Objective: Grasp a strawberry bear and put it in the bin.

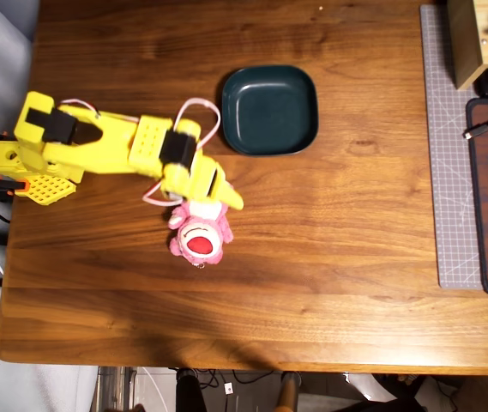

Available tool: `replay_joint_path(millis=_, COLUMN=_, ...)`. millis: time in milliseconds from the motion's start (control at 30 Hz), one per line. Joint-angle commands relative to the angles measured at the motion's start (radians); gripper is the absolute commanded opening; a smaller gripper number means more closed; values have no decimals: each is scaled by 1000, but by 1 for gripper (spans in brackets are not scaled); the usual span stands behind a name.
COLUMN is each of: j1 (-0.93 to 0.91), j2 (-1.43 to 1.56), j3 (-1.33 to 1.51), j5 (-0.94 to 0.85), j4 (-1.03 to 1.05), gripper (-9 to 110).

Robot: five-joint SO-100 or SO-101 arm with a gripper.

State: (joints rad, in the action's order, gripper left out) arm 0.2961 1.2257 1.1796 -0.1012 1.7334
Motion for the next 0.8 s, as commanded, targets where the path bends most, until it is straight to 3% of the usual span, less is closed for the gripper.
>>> replay_joint_path(millis=0, j1=55, j2=12, j3=-44, j5=-26, j4=6, gripper=42)
replay_joint_path(millis=433, j1=58, j2=-2, j3=262, j5=-69, j4=-160, gripper=42)
replay_joint_path(millis=767, j1=31, j2=-3, j3=347, j5=-61, j4=-255, gripper=42)
